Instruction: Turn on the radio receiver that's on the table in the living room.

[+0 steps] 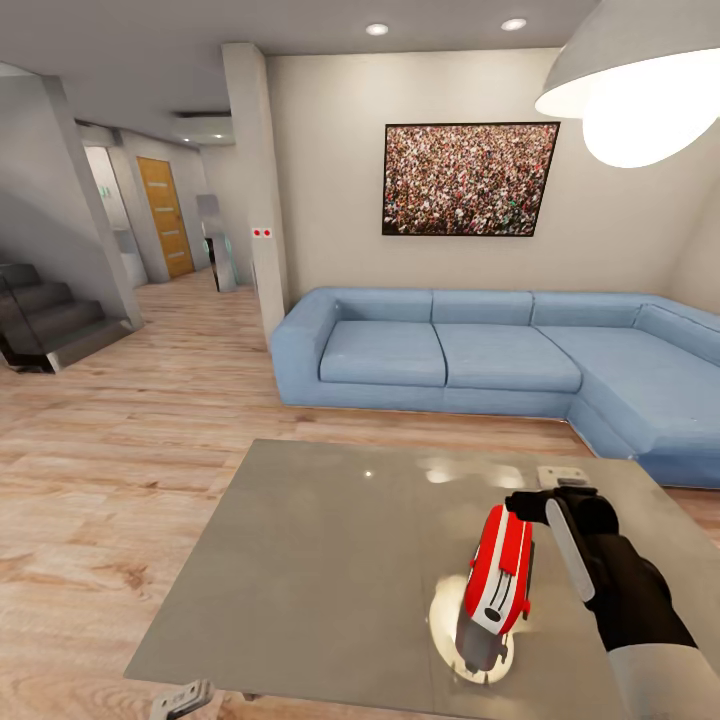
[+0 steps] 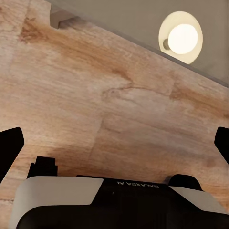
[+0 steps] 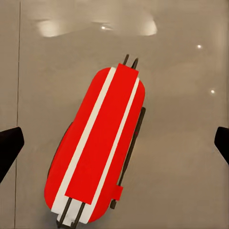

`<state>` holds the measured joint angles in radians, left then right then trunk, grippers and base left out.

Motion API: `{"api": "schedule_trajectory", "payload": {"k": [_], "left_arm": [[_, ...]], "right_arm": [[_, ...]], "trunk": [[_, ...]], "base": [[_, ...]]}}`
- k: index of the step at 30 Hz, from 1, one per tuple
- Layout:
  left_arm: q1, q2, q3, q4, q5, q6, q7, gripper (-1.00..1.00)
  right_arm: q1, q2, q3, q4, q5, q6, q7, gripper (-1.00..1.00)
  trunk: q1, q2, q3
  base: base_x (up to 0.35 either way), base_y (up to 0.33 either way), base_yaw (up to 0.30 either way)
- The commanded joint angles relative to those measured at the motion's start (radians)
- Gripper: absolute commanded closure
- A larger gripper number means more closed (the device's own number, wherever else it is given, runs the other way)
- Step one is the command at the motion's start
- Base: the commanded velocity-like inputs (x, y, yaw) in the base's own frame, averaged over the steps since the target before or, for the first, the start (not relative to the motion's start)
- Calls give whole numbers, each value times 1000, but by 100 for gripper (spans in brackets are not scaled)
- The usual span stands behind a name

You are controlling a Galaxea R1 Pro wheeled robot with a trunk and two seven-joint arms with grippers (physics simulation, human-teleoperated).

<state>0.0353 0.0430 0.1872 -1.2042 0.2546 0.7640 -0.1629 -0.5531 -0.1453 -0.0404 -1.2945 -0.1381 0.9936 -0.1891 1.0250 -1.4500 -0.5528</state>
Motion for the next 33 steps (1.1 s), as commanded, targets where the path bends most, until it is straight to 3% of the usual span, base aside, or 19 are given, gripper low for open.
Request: {"api": "schedule_trajectory", "payload": {"k": [1,7,14,17,33], "left_arm": [[0,0,0,0,0,0,0,-100],[0,0,0,0,0,0,0,-100],[0,0,0,0,0,0,0,-100],[0,0,0,0,0,0,0,-100],[0,0,0,0,1,1,-1,-100]], "right_arm": [[-4,0,0,9,0,1,0,-100],[-40,0,-7,63,0,1,0,-100],[-51,-2,-81,119,-1,-1,4,-100],[-51,-5,-93,136,-1,-2,5,-100],[-54,-8,-98,147,13,-1,2,-100]], "trunk": [[0,0,0],[0,0,0],[0,0,0],[0,0,0],[0,0,0]], "base": [[0,0,0],[0,0,0],[0,0,0],[0,0,0],[0,0,0]]}}
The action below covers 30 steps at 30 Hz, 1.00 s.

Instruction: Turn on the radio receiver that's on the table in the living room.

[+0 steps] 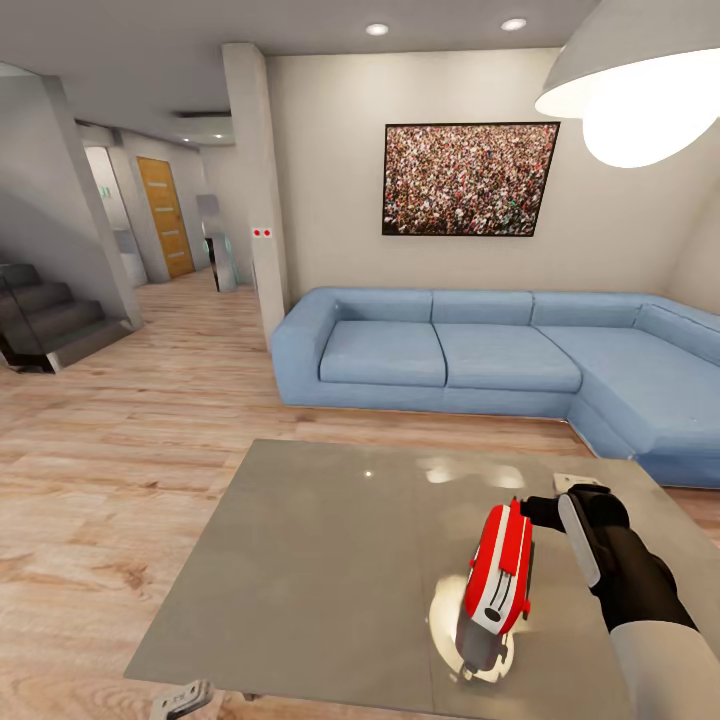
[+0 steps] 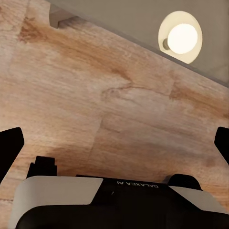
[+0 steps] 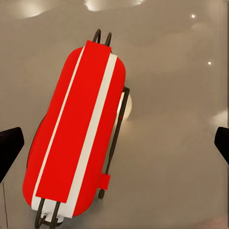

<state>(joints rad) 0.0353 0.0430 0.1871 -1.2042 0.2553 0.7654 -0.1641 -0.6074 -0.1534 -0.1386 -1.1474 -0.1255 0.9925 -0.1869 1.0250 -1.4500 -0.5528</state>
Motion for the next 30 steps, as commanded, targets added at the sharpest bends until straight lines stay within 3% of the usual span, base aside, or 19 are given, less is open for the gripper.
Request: {"api": "schedule_trajectory", "payload": {"k": [1,30], "left_arm": [[0,0,0,0,0,0,0,-100],[0,0,0,0,0,0,0,-100]], "right_arm": [[0,0,0,0,1,0,0,-100],[0,1,4,-4,3,-4,0,-100]], "trunk": [[0,0,0],[0,0,0]], "base": [[0,0,0],[0,0,0]]}}
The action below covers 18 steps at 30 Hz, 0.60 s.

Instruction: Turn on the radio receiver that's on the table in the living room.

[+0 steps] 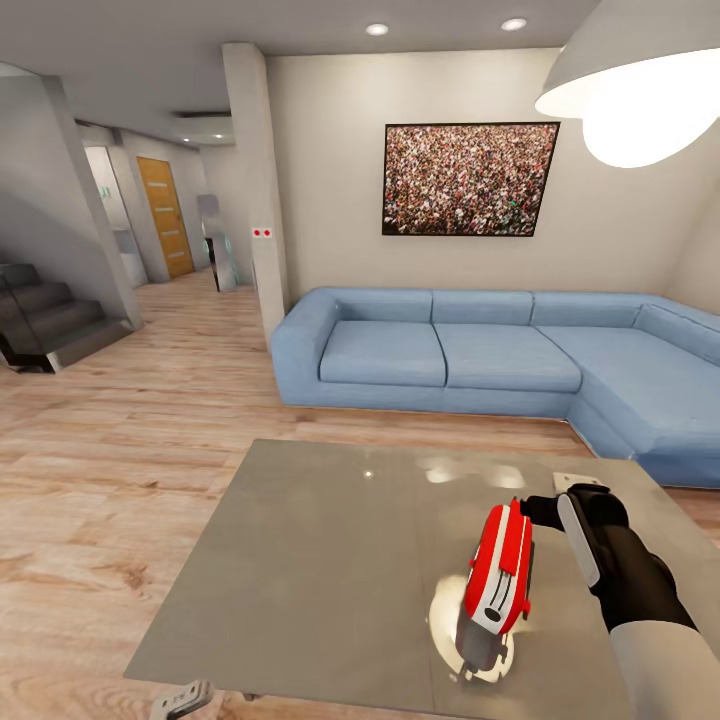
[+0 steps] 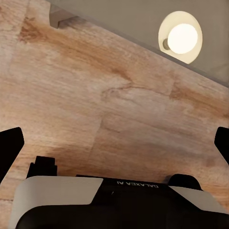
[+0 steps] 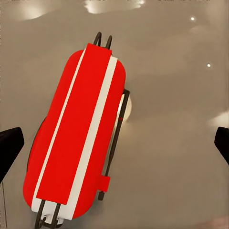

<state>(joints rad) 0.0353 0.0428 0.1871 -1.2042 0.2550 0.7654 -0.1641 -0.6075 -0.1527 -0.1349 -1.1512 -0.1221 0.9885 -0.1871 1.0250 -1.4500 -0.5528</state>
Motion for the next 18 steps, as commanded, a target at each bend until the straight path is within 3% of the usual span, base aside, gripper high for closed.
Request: {"api": "schedule_trajectory", "payload": {"k": [1,18], "left_arm": [[0,0,0,0,0,0,0,-100],[0,-1,0,0,1,0,-1,-100]], "right_arm": [[0,0,0,0,0,0,0,-100],[0,0,2,-4,0,1,0,-100]], "trunk": [[0,0,0],[0,0,0]], "base": [[0,0,0],[0,0,0]]}}
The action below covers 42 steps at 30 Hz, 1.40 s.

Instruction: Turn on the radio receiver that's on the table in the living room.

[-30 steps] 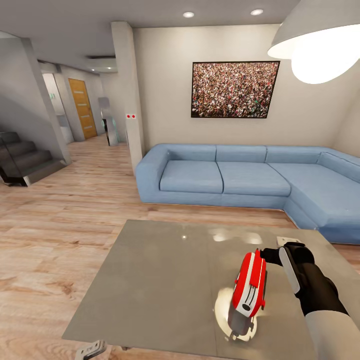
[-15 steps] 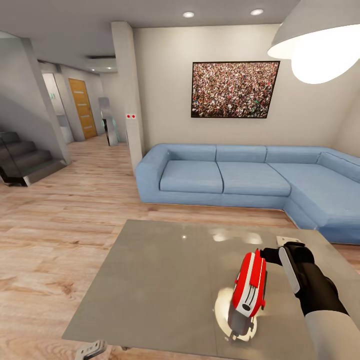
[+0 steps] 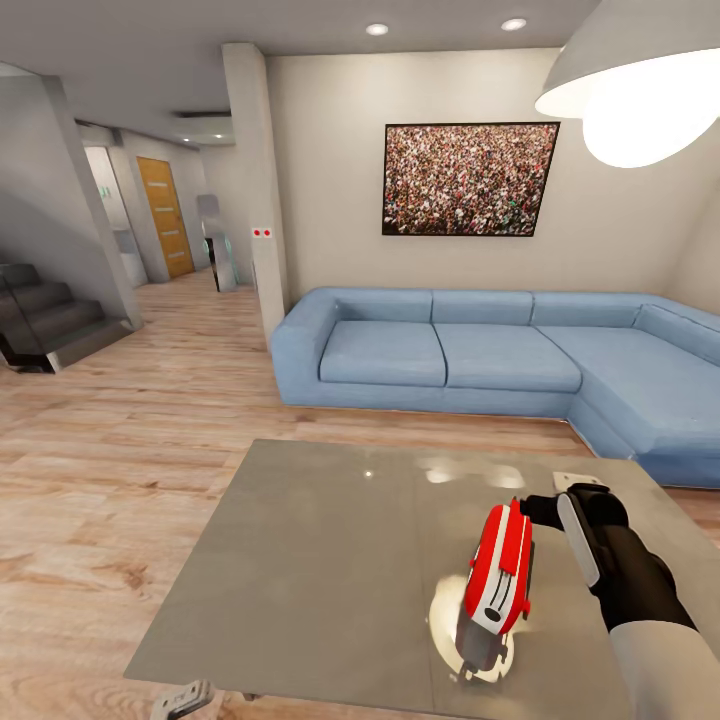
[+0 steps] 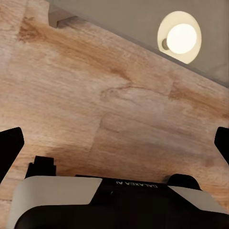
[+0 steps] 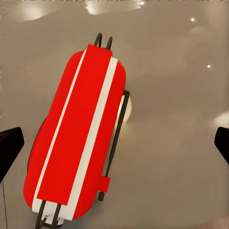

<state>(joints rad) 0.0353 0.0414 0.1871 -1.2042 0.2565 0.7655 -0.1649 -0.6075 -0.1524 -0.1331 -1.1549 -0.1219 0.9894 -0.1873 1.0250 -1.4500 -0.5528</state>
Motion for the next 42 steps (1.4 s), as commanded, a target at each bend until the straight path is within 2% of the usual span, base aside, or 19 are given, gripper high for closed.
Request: {"api": "schedule_trajectory", "payload": {"k": [1,33,42], "left_arm": [[0,0,0,0,0,0,0,-100],[0,-2,0,-1,1,0,-2,-100],[0,-1,0,0,0,-1,-1,-100]], "right_arm": [[0,0,0,0,0,0,0,-100],[-3,2,-1,-7,-1,-1,-7,-100],[-80,1,0,43,-12,1,-10,-100]], "trunk": [[0,0,0],[0,0,0],[0,0,0]], "base": [[0,0,0],[0,0,0],[0,0,0]]}}
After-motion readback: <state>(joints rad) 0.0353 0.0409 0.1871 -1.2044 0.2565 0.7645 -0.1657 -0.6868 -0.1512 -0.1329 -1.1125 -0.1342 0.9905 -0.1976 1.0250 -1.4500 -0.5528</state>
